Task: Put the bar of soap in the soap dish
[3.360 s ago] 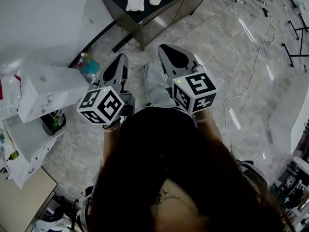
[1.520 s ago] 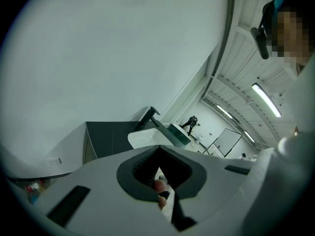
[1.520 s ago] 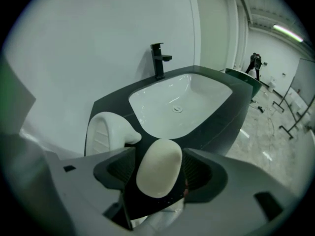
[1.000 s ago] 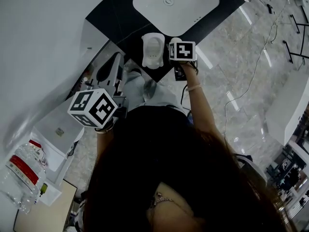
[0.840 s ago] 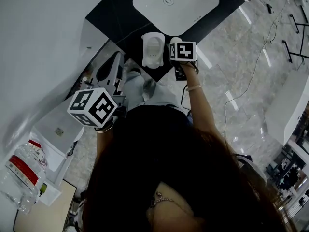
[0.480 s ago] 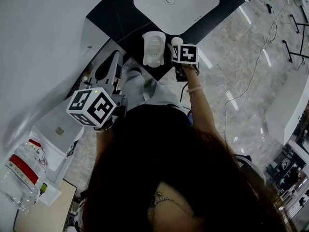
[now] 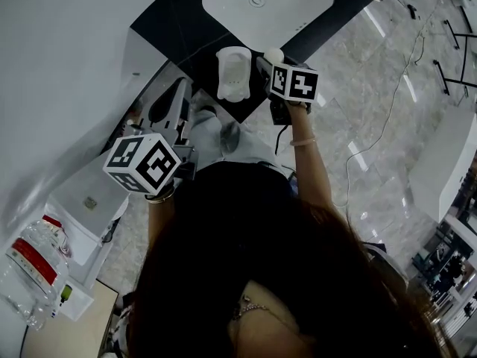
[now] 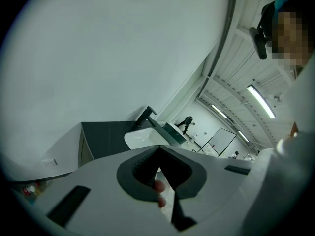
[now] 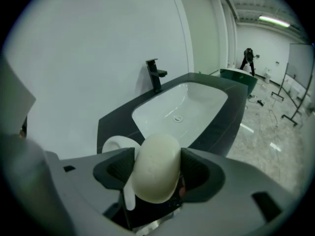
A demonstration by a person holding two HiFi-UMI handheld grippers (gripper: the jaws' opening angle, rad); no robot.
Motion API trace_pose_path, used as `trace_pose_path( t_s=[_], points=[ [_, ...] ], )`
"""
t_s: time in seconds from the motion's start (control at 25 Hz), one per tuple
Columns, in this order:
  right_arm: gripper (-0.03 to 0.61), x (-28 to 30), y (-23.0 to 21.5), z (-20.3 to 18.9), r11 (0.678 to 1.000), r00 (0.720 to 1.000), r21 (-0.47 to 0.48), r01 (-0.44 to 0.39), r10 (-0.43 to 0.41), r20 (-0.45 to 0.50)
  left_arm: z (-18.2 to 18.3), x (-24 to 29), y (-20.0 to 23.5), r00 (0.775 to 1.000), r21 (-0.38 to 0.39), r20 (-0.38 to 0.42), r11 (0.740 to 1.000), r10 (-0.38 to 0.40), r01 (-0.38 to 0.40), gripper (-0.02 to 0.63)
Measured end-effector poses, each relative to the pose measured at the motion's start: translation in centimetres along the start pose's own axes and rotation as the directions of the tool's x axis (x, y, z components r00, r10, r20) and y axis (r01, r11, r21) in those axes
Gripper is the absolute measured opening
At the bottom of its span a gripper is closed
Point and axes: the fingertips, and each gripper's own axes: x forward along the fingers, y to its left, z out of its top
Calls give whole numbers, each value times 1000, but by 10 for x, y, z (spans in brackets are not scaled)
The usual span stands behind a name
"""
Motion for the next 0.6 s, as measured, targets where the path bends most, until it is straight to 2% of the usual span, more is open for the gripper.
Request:
trace_pose_path(
  t_s=[0.28,0.6],
  points=[
    [298,-18,39,30,995,992,-54,-80,85,92,-2,-7,-3,1000,2,13,1000,9,-9,-3],
    [298,-15,83,24,982,982,-112,-153,164,95,-4,-19,-2,999,-1,30,999,34,-34,-3]
  ],
)
